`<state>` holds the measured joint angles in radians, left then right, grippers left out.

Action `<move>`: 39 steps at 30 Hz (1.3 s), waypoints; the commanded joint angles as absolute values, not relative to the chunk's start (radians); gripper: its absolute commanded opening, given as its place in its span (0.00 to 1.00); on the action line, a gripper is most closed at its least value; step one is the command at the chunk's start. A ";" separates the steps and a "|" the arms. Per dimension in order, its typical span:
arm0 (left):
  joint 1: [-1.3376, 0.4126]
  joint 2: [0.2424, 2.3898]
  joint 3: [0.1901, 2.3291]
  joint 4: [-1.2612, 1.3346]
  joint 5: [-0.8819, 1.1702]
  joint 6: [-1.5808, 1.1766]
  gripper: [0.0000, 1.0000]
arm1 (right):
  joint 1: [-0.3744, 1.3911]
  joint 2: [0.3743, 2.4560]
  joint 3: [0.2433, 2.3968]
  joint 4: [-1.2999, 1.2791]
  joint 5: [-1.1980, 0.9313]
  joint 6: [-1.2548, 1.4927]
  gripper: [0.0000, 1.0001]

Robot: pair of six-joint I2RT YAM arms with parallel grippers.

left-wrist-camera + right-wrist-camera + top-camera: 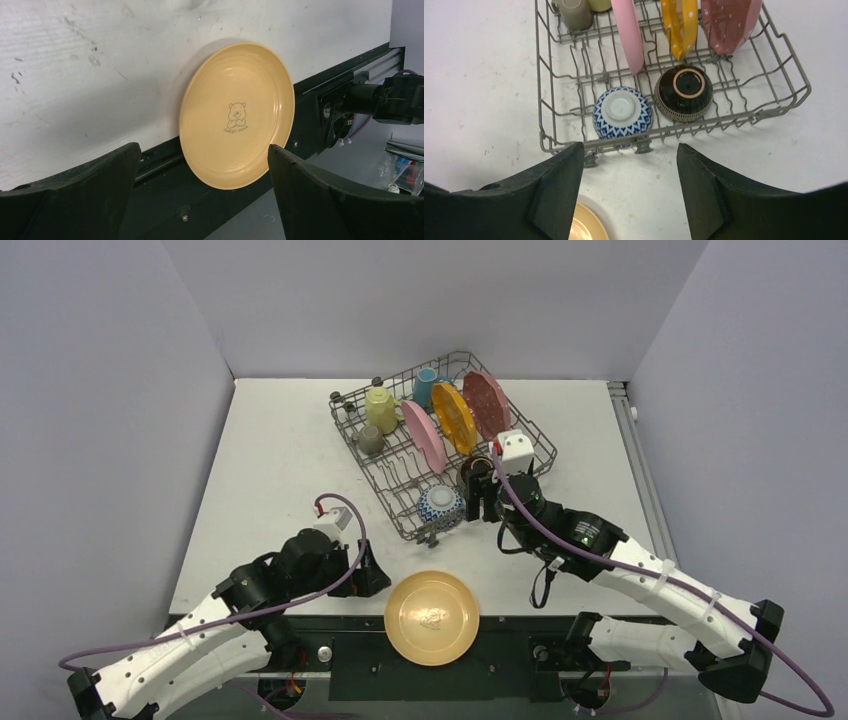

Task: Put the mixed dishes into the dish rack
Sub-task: Pick up the plate from the corner of the board.

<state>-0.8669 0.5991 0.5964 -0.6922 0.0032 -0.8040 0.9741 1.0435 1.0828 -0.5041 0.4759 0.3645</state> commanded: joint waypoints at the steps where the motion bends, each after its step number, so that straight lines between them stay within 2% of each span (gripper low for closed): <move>1: -0.870 0.592 0.529 -0.616 0.057 -0.902 0.96 | 0.972 0.945 1.006 -0.521 0.421 0.429 0.63; 9: -0.910 0.621 0.389 -0.459 0.125 -1.026 0.99 | 0.972 0.879 0.917 -0.554 0.404 0.482 0.63; 11: -0.929 0.636 0.373 -0.440 0.118 -1.050 0.94 | 0.974 0.868 0.895 -0.552 0.398 0.494 0.62; 19: -1.011 0.680 0.327 -0.383 0.067 -1.140 0.85 | 0.973 0.831 0.820 -0.545 0.387 0.514 0.62; 31: -1.020 0.844 0.250 -0.180 0.094 -1.174 0.69 | 0.975 0.808 0.780 -0.554 0.378 0.535 0.60; 39: -1.020 0.884 0.238 -0.113 0.120 -1.178 0.54 | 0.974 0.816 0.778 -0.552 0.376 0.541 0.59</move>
<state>-1.0157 0.8742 0.2390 -0.2024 0.1101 -1.1755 0.9745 0.8200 0.7818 -0.5648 0.3767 0.5262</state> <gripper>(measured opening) 0.569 0.598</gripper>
